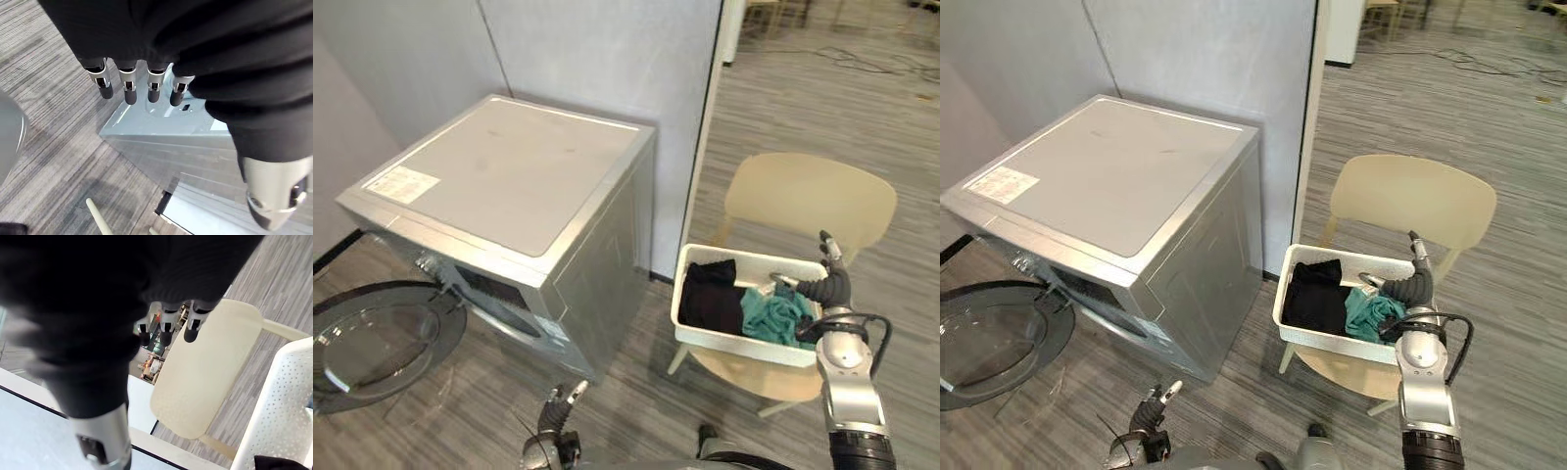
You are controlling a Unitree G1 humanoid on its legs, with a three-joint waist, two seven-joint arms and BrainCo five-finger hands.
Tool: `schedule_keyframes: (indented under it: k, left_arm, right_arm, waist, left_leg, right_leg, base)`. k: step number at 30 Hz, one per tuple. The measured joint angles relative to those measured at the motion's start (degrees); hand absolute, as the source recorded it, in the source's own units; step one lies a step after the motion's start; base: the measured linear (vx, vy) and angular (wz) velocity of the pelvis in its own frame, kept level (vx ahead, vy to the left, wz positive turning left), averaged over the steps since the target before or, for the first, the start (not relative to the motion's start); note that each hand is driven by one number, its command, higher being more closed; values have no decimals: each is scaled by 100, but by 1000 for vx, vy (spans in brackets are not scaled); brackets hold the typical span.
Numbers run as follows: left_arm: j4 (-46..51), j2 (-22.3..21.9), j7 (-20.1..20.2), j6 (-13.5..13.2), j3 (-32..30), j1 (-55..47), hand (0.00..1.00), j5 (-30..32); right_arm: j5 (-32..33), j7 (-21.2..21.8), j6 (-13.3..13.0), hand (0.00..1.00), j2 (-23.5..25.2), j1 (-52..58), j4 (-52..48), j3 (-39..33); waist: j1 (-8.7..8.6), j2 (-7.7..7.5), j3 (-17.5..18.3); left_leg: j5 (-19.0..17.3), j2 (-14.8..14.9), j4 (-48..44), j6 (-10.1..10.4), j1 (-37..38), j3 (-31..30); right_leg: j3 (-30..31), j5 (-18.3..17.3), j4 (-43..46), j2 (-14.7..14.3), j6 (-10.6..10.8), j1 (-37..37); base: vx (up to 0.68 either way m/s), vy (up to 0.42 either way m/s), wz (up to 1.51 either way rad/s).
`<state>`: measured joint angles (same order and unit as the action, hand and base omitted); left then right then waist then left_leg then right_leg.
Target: Pick up the laundry basket with both hands and put the clothes into the washing machine.
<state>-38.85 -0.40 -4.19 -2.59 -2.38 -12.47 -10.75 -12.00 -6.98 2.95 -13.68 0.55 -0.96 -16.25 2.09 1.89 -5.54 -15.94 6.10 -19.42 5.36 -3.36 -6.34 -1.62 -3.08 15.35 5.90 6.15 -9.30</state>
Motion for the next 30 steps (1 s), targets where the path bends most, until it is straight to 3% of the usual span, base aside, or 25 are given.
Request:
schedule_keyframes:
  k: [2,4,6,7,9,11,12,15,17,19,21,24,30]
  left_arm:
    - [1,13,46,0,-6,7,0,-9]
    - [2,13,52,25,-8,21,0,-8]
    - [33,32,52,32,-28,128,0,-10]
    - [35,39,52,33,-25,130,0,-10]
    - [267,119,54,23,-14,124,0,-10]
    - [311,178,66,17,24,218,0,-8]
    - [404,202,66,16,22,316,0,-8]
    - [607,222,40,-16,55,473,0,-59]
    - [805,208,16,-106,208,547,0,-250]
    - [776,191,-52,-184,286,668,0,-543]
    - [731,143,-144,-242,357,871,0,-763]
    - [686,96,-219,-323,558,1317,0,-1145]
    - [932,-67,-207,-427,752,1783,0,-1777]
  right_arm:
    - [-23,108,2,0,-149,0,216,-18]
    - [-152,198,38,0,-194,15,433,-174]
    - [-213,214,193,0,-327,-46,661,-345]
    - [-213,212,221,0,-397,-98,732,-340]
    - [-214,206,221,0,-685,-753,1424,-193]
    - [-387,182,237,0,-1000,-1390,2076,-11]
    - [-572,162,248,0,-1225,-1890,2558,123]
    - [-808,65,259,0,-1539,-2842,3668,349]
    - [-914,-55,268,0,-1887,-3698,4931,696]
    - [-1188,-151,308,0,-2124,-4374,5940,1028]
    - [-1434,-208,364,0,-2294,-4873,6560,1305]
    - [-1793,-304,393,0,-2406,-5325,6932,1916]
    - [-1728,-305,420,0,-2764,-5935,7156,3574]
  waist:
    - [17,-43,-24]
    - [6,-79,-60]
    - [26,-77,-284]
    - [25,-55,-364]
    - [34,33,-696]
    - [37,34,-873]
    - [57,34,-1112]
    - [105,73,-1555]
    - [225,127,-1811]
    - [353,144,-1833]
    - [374,168,-1872]
    - [387,170,-1999]
    - [511,167,-2084]
  left_leg:
    - [99,91,47,132,-152,-174]
    - [205,218,-16,35,-418,28]
    - [398,566,-70,-196,-625,899]
    - [473,574,-51,-134,-649,968]
    - [583,464,-48,43,-886,1035]
    - [693,376,-53,8,-1290,1070]
    - [811,363,-34,5,-1500,1128]
    - [930,293,-47,18,-1742,1159]
    - [977,291,-122,-1,-1937,1176]
    - [985,310,-155,8,-2183,1189]
    - [1022,316,-148,8,-2358,1189]
    - [1023,375,-159,11,-2541,1203]
    - [1068,493,-118,74,-2853,1216]
  right_leg:
    - [-347,-74,40,-23,-118,-3]
    - [-722,-115,24,43,-182,0]
    - [-1044,-119,32,184,-190,5]
    - [-1082,-112,41,222,-179,-5]
    - [-1046,68,1,303,-76,-241]
    - [-990,332,-214,356,-57,-598]
    - [-931,593,-438,361,-41,-744]
    - [-911,918,-785,373,-23,-843]
    - [-906,1095,-992,352,-23,-929]
    - [-874,1204,-1094,309,-59,-1148]
    - [-885,1286,-1182,297,-69,-1273]
    - [-889,1318,-1187,265,-98,-1430]
    - [-938,1349,-1217,224,-122,-1716]
  base:
    - [-54,-202,91]
    - [-88,-149,101]
    - [-100,-50,85]
    - [-70,32,48]
    - [-140,72,2]
    - [-149,109,-12]
    - [-99,96,-11]
    - [-85,80,-6]
    - [-30,47,-4]
    - [-4,25,-11]
    - [2,6,-4]
    - [-9,-5,-1]
    - [-7,-27,0]
